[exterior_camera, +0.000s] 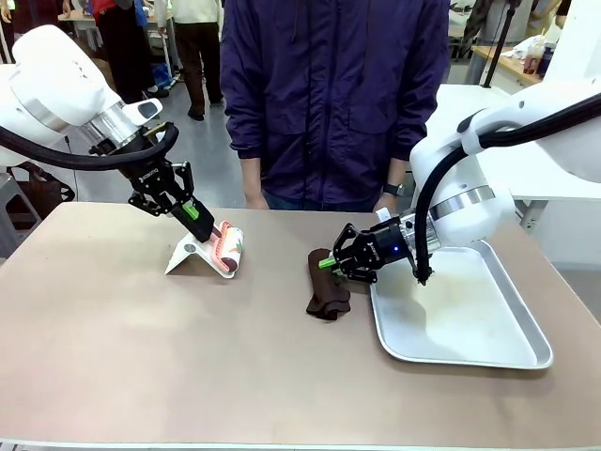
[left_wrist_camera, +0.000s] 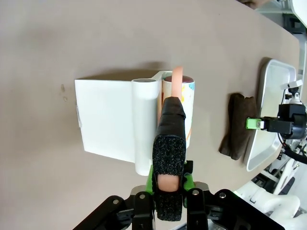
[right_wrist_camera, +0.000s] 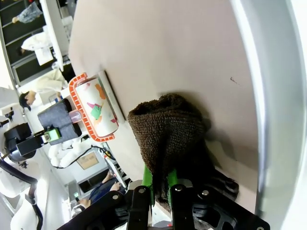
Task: Clean the surface of the table.
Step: Return the Lint Roller and towel to their original positions.
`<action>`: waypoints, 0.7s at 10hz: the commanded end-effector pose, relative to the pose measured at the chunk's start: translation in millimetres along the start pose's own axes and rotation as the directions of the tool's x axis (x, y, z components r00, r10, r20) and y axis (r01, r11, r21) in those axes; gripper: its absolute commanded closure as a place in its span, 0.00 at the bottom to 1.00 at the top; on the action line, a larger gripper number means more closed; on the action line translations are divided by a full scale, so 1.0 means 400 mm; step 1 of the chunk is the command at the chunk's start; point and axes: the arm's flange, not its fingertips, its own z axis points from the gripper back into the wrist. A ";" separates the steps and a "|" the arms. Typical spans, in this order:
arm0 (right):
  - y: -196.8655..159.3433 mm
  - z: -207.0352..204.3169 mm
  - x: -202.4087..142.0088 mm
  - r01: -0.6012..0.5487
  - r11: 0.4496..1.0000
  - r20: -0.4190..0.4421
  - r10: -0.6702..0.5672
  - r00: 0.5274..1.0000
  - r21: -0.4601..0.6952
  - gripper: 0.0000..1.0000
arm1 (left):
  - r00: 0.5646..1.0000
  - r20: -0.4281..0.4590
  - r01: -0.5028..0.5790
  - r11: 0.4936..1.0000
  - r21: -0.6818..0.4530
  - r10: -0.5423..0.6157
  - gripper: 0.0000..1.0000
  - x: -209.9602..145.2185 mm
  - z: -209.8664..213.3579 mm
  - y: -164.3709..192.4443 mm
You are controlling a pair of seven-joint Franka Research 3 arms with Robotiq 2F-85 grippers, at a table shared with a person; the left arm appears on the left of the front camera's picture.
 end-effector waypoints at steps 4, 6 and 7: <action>0.003 0.003 0.008 -0.003 1.000 -0.046 0.002 0.999 -0.004 0.00 | 0.999 0.014 -0.030 0.999 0.037 0.030 0.00 0.006 0.006 -0.016; 0.004 0.003 0.007 -0.006 1.000 -0.052 0.006 0.999 -0.002 0.00 | 0.999 0.017 -0.033 0.999 0.021 0.033 0.00 0.006 0.012 -0.018; 0.005 0.003 0.005 -0.011 1.000 -0.057 0.011 0.998 -0.003 0.00 | 0.999 0.018 -0.030 0.999 0.011 0.030 0.00 0.002 0.019 -0.017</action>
